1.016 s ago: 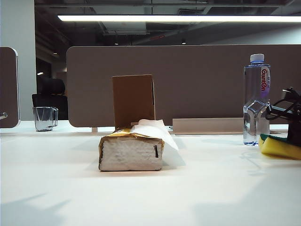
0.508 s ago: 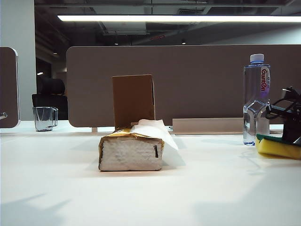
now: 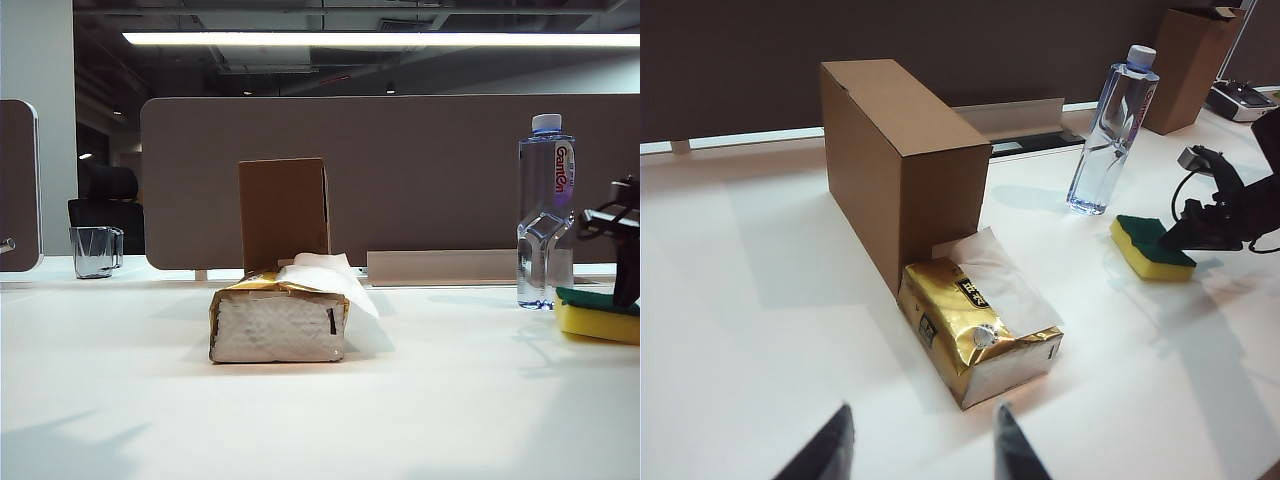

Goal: Move the sponge from left to right to wipe the table, avoiding obstacles on the table, and finally reaching the bottle of mineral water.

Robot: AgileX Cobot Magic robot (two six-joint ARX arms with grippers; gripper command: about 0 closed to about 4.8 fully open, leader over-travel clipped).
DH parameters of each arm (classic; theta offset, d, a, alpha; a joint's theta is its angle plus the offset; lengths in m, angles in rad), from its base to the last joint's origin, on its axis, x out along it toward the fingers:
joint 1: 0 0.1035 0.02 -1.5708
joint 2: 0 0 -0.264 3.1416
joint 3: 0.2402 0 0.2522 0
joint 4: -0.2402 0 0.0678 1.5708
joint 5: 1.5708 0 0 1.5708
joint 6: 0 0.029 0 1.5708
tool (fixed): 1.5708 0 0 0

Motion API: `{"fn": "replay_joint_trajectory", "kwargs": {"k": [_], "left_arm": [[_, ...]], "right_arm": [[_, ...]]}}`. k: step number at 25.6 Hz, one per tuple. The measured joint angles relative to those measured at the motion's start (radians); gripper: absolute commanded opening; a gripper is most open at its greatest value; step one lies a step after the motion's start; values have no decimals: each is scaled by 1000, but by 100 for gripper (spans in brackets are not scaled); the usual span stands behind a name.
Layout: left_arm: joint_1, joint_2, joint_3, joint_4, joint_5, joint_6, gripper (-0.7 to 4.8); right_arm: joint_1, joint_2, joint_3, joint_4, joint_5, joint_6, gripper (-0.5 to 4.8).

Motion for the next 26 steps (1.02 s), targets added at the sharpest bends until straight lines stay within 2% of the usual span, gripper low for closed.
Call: {"fn": "replay_joint_trajectory", "kwargs": {"k": [2, 6, 12, 19, 26], "left_arm": [[0, 0, 0, 0, 0, 0, 179], [0, 0, 0, 0, 0, 0, 179], [0, 0, 8, -4, 7, 0, 179], [0, 0, 25, 0, 8, 0, 179], [0, 0, 25, 0, 8, 0, 179]], "right_arm": [[0, -14, -2, -11, 3, 0, 151], [0, -19, -2, -15, 3, 0, 210], [0, -19, -1, -16, 3, 0, 223], [0, -19, 35, -6, 3, 8, 266], [0, -60, 60, -8, 3, 16, 266]]}}
